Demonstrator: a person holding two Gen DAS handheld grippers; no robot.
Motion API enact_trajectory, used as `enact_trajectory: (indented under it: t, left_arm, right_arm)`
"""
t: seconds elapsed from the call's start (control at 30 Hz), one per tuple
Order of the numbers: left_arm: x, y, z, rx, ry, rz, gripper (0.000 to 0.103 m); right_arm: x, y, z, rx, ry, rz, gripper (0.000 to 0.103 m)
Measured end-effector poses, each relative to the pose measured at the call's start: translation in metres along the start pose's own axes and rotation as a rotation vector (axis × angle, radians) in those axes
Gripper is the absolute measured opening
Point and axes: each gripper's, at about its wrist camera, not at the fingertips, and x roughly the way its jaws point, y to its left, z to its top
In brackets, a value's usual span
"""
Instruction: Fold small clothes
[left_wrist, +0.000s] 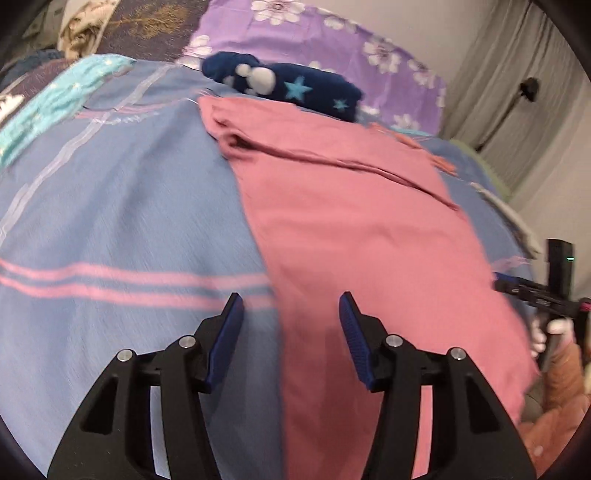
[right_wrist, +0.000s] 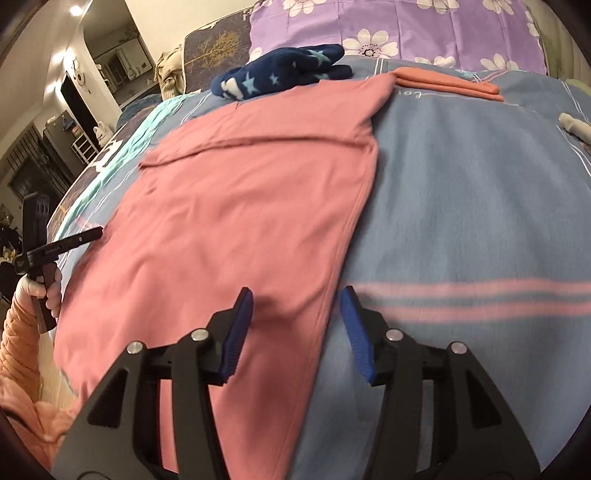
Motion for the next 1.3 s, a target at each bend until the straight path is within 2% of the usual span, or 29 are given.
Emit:
enact_trajectory:
  t: [0.33, 0.53, 0.7, 0.83, 0.97, 1.07, 1.1, 1.13, 1.2, 1.23, 1.27, 1.3]
  left_arm:
    - [-0.042, -0.022, -0.071, 0.069, 0.003, -0.063, 0.054]
    - [-0.069, -0.024, -0.112, 0.056, 0.003, -0.155, 0.053]
    - [-0.069, -0.010, -0.117, -0.029, 0.009, -0.228, 0.048]
    - [-0.071, -0.017, -0.119, -0.007, 0.039, -0.229, 0.048]
    - [-0.074, -0.009, -0.126, -0.031, 0.053, -0.288, 0.048]
    - [-0.060, -0.001, -0.117, -0.087, 0.044, -0.315, 0.030]
    - [-0.057, 0.000, -0.115, -0.095, 0.044, -0.312, 0.019]
    - [-0.054, 0.001, -0.114, -0.105, 0.046, -0.304, 0.010]
    - [-0.051, 0.002, -0.115, -0.128, 0.044, -0.293, 0.007]
    - [-0.051, 0.001, -0.115, -0.131, 0.039, -0.283, 0.006]
    - [-0.053, -0.001, -0.115, -0.130, 0.035, -0.266, 0.005]
    - [-0.055, -0.006, -0.112, -0.134, 0.027, -0.250, 0.003]
  right_arm:
    - [-0.060, 0.005, -0.083, 0.137, -0.033, 0.056, 0.051]
    - [-0.089, 0.004, -0.126, 0.231, -0.058, 0.117, 0.051]
    - [-0.086, 0.004, -0.125, 0.260, -0.065, 0.148, 0.051]
    - [-0.083, 0.011, -0.118, 0.243, -0.036, 0.143, 0.051]
    - [-0.081, 0.009, -0.121, 0.239, -0.023, 0.172, 0.051]
    - [-0.071, 0.000, -0.112, 0.296, -0.034, 0.239, 0.051]
    - [-0.067, 0.000, -0.110, 0.296, -0.032, 0.257, 0.050]
    - [-0.064, -0.001, -0.108, 0.288, -0.031, 0.272, 0.047]
    - [-0.062, -0.004, -0.108, 0.287, -0.026, 0.286, 0.033]
    - [-0.060, -0.011, -0.109, 0.314, -0.021, 0.296, 0.016]
    - [-0.059, -0.016, -0.110, 0.347, -0.019, 0.326, 0.006]
    - [-0.059, -0.023, -0.112, 0.407, -0.027, 0.385, 0.005]
